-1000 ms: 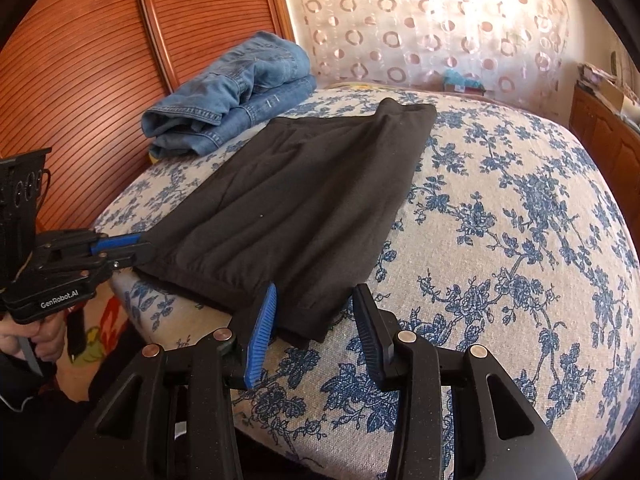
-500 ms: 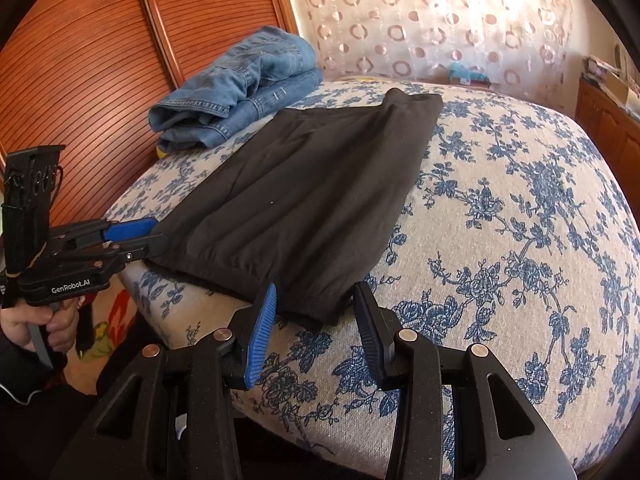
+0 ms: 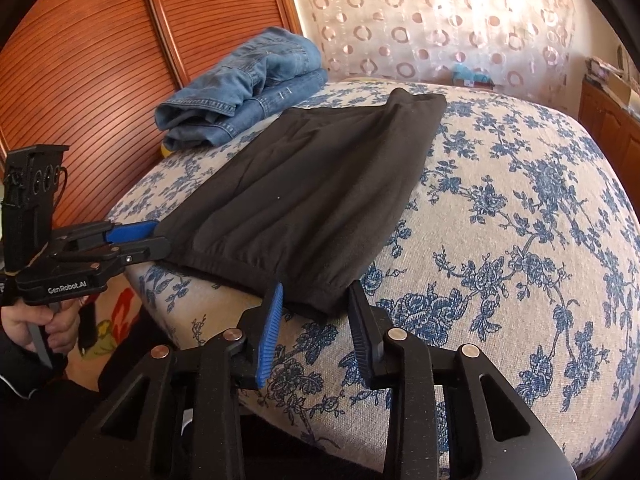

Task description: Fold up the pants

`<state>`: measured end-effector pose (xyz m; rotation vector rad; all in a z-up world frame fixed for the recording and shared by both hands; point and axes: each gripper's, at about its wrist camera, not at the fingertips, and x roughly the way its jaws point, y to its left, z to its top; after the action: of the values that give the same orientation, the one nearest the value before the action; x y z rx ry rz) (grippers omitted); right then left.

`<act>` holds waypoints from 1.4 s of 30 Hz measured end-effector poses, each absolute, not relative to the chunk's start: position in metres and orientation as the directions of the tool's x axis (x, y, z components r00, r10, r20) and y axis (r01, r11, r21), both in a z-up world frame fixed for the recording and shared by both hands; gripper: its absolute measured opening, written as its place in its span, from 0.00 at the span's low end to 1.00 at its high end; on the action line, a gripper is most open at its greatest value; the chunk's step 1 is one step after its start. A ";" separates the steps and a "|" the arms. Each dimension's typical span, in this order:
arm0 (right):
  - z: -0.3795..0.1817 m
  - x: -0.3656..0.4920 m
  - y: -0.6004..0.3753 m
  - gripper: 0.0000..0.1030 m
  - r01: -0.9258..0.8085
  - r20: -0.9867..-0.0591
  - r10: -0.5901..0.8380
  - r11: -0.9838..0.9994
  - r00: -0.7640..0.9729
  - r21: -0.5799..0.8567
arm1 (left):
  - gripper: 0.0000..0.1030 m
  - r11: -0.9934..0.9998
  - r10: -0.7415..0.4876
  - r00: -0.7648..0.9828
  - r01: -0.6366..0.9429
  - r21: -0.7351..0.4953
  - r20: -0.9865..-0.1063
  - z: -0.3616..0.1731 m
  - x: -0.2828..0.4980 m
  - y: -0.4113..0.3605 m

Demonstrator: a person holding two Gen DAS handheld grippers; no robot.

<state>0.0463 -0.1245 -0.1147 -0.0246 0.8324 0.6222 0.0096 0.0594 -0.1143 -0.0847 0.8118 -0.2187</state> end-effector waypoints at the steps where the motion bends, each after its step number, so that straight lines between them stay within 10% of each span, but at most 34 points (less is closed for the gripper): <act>1: -0.115 0.046 -0.124 0.29 -0.525 -0.698 0.505 0.824 0.508 0.214 | 0.40 0.975 -0.222 0.669 0.161 -0.154 -0.709 -0.115 0.010 0.059; 18: -0.114 0.044 -0.122 0.10 -0.548 -0.695 0.520 0.809 0.496 0.213 | 0.08 0.967 -0.255 0.676 0.196 -0.165 -0.692 -0.115 0.004 0.054; 42: -0.069 0.044 -0.120 0.08 -0.593 -0.602 0.592 0.771 0.537 0.230 | 0.07 0.965 -0.255 0.754 0.163 -0.204 -0.606 -0.079 0.008 0.069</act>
<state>0.0442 -0.1198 -0.0692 -0.0026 0.7152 0.7053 0.0077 0.0686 -0.0794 -0.1420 0.6801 -0.2285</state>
